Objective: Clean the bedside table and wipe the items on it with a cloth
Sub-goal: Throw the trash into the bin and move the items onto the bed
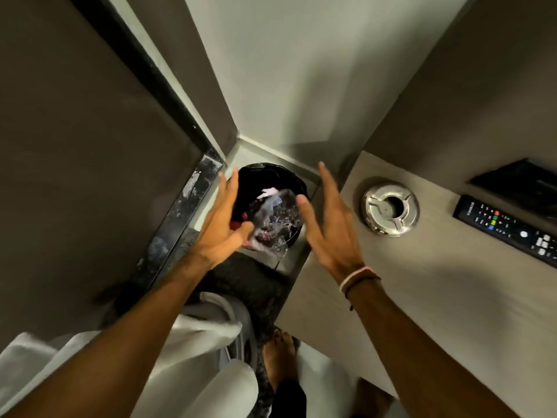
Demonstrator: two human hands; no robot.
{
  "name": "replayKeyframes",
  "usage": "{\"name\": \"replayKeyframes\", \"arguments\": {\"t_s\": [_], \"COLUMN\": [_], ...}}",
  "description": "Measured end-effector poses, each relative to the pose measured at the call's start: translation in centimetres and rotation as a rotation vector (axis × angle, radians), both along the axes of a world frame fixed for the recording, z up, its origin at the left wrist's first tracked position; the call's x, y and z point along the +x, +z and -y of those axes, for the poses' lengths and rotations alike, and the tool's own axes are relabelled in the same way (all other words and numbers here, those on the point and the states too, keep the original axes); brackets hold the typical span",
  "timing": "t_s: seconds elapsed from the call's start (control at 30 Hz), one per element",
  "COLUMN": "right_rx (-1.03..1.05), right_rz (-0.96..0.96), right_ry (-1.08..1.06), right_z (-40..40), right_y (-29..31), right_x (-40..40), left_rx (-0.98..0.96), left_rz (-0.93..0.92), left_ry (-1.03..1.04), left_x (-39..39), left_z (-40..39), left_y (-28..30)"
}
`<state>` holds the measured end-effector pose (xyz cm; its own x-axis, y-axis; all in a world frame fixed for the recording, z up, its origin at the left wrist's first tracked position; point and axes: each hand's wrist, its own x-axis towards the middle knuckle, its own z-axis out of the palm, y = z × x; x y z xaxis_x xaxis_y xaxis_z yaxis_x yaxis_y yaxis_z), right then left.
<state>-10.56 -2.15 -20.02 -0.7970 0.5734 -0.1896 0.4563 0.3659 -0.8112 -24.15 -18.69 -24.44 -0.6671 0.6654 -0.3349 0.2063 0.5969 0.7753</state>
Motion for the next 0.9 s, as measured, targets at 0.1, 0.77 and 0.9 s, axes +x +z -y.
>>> {"name": "replayKeyframes", "arguments": {"t_s": [0.1,0.77,0.9], "right_rx": [0.016,0.531,0.535], "right_rz": [-0.023,0.634,0.765], "right_ry": [-0.147,-0.378,-0.195], "right_z": [-1.9,-16.7,-20.6], "right_y": [-0.6,-1.6,-1.9], "right_x": [2.4,18.3,21.5], "left_rx": [-0.126,-0.355,-0.471], "left_rz": [-0.061,-0.496,-0.562], "left_ry": [-0.026,-0.7,-0.76], "left_x": [-1.2,10.4,11.7], "left_z": [-1.4,-22.8,-25.1], "left_y": [0.1,2.1,1.9]}}
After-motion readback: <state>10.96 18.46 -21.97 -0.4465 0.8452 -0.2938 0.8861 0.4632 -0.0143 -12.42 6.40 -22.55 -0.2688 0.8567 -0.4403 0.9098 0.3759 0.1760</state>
